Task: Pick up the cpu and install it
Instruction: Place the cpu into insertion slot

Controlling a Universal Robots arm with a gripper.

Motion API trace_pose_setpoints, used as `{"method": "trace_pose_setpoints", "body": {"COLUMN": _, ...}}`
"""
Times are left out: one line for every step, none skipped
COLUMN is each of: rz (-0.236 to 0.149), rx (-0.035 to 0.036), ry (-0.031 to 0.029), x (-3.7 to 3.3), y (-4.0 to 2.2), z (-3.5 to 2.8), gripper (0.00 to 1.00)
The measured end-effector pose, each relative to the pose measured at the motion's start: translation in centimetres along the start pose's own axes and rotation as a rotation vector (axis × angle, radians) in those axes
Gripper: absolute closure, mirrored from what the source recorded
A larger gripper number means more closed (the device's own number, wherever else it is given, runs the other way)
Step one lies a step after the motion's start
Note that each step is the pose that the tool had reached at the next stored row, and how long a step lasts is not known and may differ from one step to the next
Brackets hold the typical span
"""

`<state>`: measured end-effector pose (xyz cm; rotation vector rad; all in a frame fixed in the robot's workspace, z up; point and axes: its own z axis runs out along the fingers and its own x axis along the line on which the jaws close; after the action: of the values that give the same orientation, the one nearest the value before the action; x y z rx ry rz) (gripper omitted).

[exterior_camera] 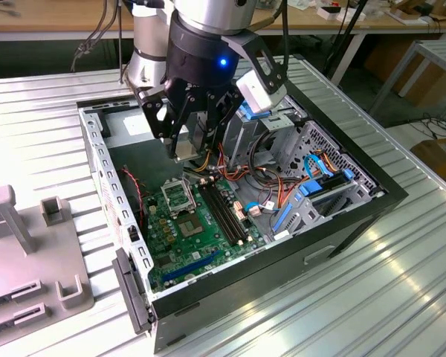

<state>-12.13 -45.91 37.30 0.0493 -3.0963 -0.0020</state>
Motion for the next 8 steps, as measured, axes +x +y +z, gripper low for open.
{"method": "trace_pose_setpoints", "body": {"rz": 0.000, "rx": 0.0000, "ry": 0.0000, "x": 0.00, "y": 0.00, "z": 0.08, "gripper": 0.53}}
{"method": "trace_pose_setpoints", "body": {"rz": 0.000, "rx": 0.0000, "ry": 0.0000, "x": 0.00, "y": 0.00, "z": 0.12, "gripper": 0.53}}
{"method": "trace_pose_setpoints", "body": {"rz": 0.000, "rx": 0.0000, "ry": 0.0000, "x": -0.01, "y": 0.00, "z": 0.17, "gripper": 0.53}}
{"method": "trace_pose_setpoints", "body": {"rz": 0.000, "rx": 0.0000, "ry": 0.0000, "x": -0.01, "y": 0.00, "z": 0.21, "gripper": 0.53}}
{"method": "trace_pose_setpoints", "body": {"rz": 0.000, "rx": -0.0001, "ry": 0.0000, "x": -0.01, "y": 0.00, "z": 0.25, "gripper": 0.53}}
{"method": "trace_pose_setpoints", "body": {"rz": 0.000, "rx": 0.0000, "ry": 0.0000, "x": -0.01, "y": 0.00, "z": 0.30, "gripper": 0.53}}
{"method": "trace_pose_setpoints", "body": {"rz": 0.000, "rx": -0.0001, "ry": -0.0001, "x": -0.01, "y": 0.00, "z": 0.34, "gripper": 0.53}}
{"method": "trace_pose_setpoints", "body": {"rz": 0.000, "rx": -0.0001, "ry": -0.0001, "x": -0.02, "y": 0.00, "z": 0.38, "gripper": 0.53}}
